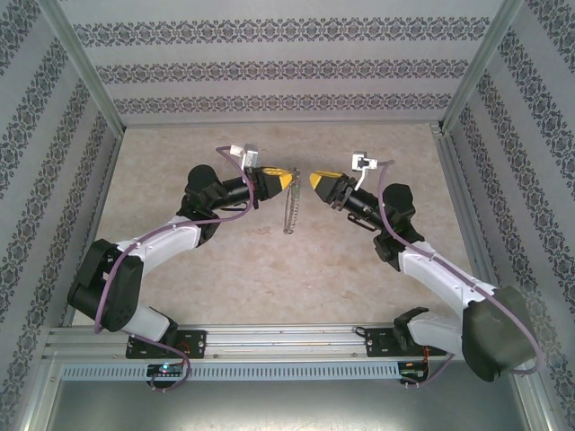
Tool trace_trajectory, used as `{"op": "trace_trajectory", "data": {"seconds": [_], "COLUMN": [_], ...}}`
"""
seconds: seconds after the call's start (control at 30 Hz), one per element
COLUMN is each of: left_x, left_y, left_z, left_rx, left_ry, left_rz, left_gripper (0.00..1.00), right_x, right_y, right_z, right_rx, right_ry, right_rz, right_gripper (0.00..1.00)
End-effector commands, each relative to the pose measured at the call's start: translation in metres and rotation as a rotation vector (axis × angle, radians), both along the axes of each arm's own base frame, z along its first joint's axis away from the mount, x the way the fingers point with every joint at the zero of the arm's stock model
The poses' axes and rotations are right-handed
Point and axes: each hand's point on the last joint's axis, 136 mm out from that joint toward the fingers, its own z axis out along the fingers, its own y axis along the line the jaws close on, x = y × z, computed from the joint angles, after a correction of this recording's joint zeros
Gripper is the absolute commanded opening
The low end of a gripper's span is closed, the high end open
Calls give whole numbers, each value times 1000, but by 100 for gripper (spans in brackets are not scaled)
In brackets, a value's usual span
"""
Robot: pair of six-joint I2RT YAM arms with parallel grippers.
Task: Put the keys on the keyring
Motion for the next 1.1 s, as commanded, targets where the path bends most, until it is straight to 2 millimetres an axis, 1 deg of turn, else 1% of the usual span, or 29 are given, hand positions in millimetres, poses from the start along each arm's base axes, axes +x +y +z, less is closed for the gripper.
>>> {"op": "trace_trajectory", "data": {"seconds": [0.0, 0.3, 0.43, 0.6, 0.77, 0.87, 0.93, 1.0, 1.07], "left_x": [-9, -6, -5, -4, -4, -3, -4, -4, -4], "left_y": [3, 2, 1, 1, 0, 1, 1, 1, 1], "left_z": [32, 35, 36, 36, 37, 37, 37, 38, 38], "left_rx": [-92, -117, -125, -130, -131, -131, -132, -133, -133], "left_ry": [-93, -82, -77, -76, -78, -78, -79, -78, -78], "left_rz": [-2, -4, -5, -7, -10, -8, -10, -10, -10], "left_gripper": [0, 0, 0, 0, 0, 0, 0, 0, 0], "right_x": [-7, -11, -12, -12, -12, -9, -5, -3, -3], "right_y": [7, 26, 35, 41, 40, 33, 28, 24, 26], "right_z": [38, 43, 44, 42, 37, 32, 27, 23, 22], "right_rx": [114, 158, 159, 162, 159, 159, 157, 157, 156], "right_ry": [-94, -116, -119, -117, -109, -97, -86, -75, -73], "right_rz": [58, 141, 171, 192, 189, 155, 130, 118, 122], "right_gripper": [37, 37, 34, 32, 32, 38, 40, 40, 39]}}
